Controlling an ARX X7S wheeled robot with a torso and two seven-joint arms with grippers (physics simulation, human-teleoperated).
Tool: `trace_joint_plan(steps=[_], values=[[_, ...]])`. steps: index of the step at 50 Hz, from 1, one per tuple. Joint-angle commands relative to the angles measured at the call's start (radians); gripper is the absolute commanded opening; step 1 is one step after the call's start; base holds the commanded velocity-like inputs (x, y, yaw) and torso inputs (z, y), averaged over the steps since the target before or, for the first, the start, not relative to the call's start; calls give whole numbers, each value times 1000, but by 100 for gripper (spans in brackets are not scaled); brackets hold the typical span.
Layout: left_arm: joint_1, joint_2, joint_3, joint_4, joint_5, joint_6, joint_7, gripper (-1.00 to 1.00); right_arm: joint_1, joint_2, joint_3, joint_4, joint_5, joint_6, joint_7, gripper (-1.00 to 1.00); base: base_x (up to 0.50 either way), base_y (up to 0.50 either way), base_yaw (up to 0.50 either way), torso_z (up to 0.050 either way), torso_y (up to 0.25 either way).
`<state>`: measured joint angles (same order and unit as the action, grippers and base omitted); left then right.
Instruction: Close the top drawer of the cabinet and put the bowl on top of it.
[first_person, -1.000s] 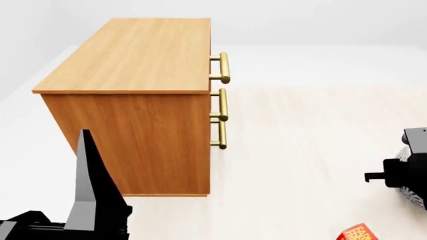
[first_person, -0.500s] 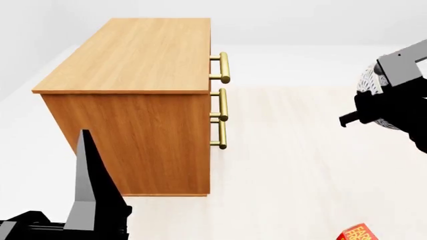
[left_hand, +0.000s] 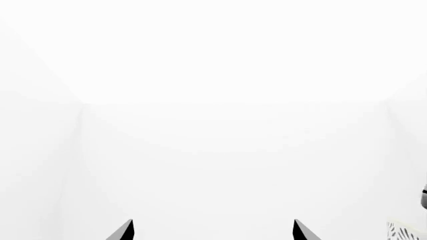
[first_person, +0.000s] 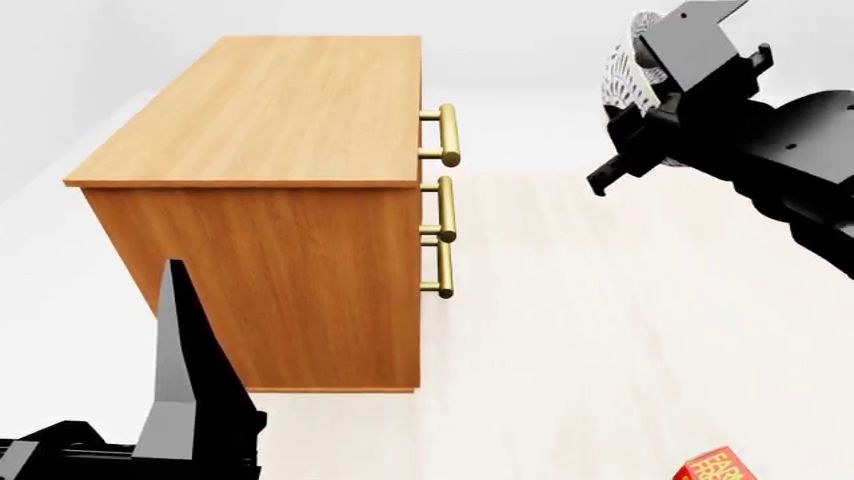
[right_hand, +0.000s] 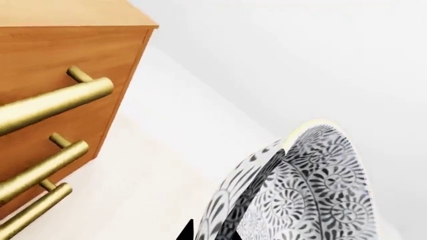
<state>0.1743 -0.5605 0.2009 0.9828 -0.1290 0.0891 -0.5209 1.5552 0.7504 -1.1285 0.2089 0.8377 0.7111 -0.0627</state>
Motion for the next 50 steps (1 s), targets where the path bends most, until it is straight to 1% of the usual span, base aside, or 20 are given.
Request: trace_joint_plan(steps=[1,7,11,32,33,35,36,37,38,41,42,43,45,49,50], values=[[-1,14,-11,-25,21,9,16,100,53,-100,15,38,-53,4,-92,-100,0,0,0,0,0],[2,12,-14,-27,19,14,14,100,43,-118,17,38,-54,-10,-87,-100,0,0,0,0,0],[-1,12,-11,-26,19,10,14,100,31,-103,21,0,-48,-12,-73,-100,0,0,0,0,0],[-2,8,-9,-27,19,11,10,100,30,-103,23,0,-50,-10,-74,-100,0,0,0,0,1],[-2,8,-8,-28,19,11,10,100,49,-120,14,27,-66,-40,-125,-100,0,0,0,0,0],[-3,7,-9,-29,17,13,10,100,85,-156,-10,88,-107,-66,-171,-100,0,0,0,0,0],[-1,7,-10,-30,17,15,9,100,120,-189,-30,149,-144,-105,-228,-100,0,0,0,0,0],[-1,6,-11,-30,15,15,9,100,133,-205,-36,181,-158,-123,-252,-100,0,0,0,0,0],[-2,6,-11,-31,14,16,9,100,172,-252,-54,270,-193,-181,-326,-100,0,0,0,0,0],[-3,6,-10,-34,13,18,9,100,213,-316,-81,395,-238,-256,-421,-100,0,0,0,0,0],[-1,5,-11,-35,13,20,9,100,245,-379,-96,523,-270,-321,-484,-100,0,0,0,0,0],[-1,5,-11,-35,13,21,9,100,254,-402,-97,574,-279,-351,-507,-100,0,0,0,0,0],[2,3,-15,-37,10,26,8,100,295,-511,-109,806,-318,-470,-591,-100,0,0,0,0,0],[2,2,-14,-33,10,24,7,100,340,-645,-105,1097,-350,-649,-720,-100,0,0,0,0,3],[2,2,-15,-33,10,23,7,100,341,-648,-100,1098,-362,-656,-728,-100,0,0,0,0,0]])
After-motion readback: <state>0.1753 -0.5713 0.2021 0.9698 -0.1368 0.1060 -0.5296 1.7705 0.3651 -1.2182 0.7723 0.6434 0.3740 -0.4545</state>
